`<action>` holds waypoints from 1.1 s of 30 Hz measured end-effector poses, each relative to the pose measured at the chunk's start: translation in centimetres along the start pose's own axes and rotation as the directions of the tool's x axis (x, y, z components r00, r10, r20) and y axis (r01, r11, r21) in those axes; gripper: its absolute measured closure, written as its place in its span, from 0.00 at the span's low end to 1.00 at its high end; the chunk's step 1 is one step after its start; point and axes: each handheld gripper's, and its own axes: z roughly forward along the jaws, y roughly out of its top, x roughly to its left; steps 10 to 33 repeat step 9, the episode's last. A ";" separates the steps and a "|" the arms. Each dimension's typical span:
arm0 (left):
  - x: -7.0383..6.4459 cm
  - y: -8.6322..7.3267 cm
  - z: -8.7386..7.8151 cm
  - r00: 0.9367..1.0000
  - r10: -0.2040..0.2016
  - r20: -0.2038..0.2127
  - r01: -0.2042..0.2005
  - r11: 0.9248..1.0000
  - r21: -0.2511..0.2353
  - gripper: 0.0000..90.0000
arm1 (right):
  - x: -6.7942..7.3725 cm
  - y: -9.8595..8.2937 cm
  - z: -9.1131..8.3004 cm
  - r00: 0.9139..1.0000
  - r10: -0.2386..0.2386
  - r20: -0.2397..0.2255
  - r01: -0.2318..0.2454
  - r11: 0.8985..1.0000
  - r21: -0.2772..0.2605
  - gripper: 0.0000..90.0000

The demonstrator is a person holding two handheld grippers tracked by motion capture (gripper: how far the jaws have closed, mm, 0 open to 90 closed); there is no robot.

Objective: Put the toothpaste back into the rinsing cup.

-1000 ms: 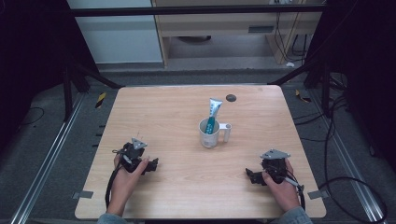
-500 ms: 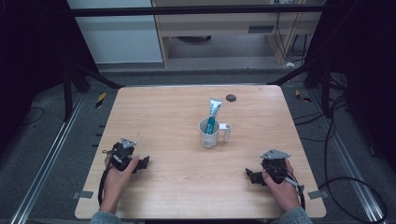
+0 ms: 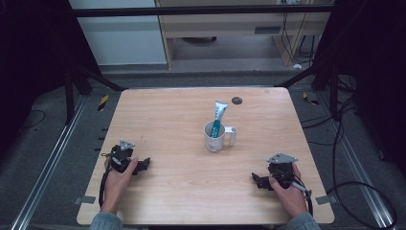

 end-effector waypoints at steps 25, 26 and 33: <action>0.3 0.1 0.3 1.000 -0.001 0.006 0.001 1.000 -0.014 0.00 | 0.0 0.0 0.0 1.000 0.000 -0.001 0.000 1.000 -0.001 0.00; 0.3 0.1 0.3 1.000 -0.001 0.006 0.001 1.000 -0.014 0.00 | 0.0 0.0 0.0 1.000 0.000 -0.001 0.000 1.000 -0.001 0.00; 0.3 0.1 0.3 1.000 -0.001 0.006 0.001 1.000 -0.014 0.00 | 0.0 0.0 0.0 1.000 0.000 -0.001 0.000 1.000 -0.001 0.00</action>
